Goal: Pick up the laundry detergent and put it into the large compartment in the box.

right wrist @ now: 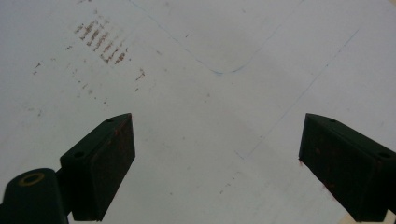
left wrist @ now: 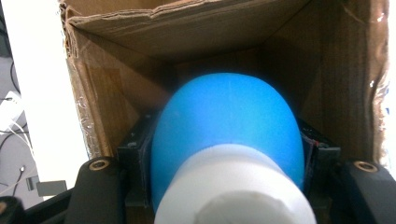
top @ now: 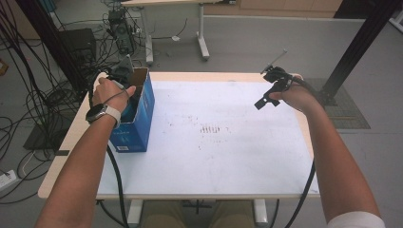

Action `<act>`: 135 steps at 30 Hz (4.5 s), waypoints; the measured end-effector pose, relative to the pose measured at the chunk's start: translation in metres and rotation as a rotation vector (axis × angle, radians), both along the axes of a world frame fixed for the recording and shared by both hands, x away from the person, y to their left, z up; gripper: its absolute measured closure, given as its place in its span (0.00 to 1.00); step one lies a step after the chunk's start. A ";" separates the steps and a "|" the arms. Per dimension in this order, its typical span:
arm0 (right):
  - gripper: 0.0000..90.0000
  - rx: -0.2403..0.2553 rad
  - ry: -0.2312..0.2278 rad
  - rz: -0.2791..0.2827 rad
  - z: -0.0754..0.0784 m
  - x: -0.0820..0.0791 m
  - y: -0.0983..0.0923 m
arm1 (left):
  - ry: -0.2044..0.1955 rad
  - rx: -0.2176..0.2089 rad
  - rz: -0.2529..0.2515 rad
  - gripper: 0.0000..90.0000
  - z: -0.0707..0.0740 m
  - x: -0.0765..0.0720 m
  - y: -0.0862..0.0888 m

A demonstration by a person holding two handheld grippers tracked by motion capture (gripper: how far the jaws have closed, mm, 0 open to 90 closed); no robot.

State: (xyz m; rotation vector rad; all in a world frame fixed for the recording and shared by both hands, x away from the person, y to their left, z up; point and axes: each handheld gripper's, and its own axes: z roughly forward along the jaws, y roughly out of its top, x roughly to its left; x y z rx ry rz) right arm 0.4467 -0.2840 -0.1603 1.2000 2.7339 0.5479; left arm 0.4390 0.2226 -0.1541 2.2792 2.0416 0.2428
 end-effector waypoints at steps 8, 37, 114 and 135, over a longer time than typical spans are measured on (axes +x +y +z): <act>0.12 0.000 0.000 0.002 0.000 0.000 0.001 | 0.001 -0.002 0.000 0.41 0.000 0.000 0.001; 0.12 -0.003 0.002 0.000 0.001 0.000 0.002 | 0.009 -0.001 -0.001 0.41 0.001 0.000 0.002; 0.12 -0.007 0.000 0.003 0.002 -0.004 0.002 | 0.025 -0.050 -0.035 0.31 0.006 0.002 0.012; 0.12 -0.007 -0.002 0.011 0.005 -0.007 0.006 | 0.013 -0.069 -0.064 0.12 0.032 -0.004 0.015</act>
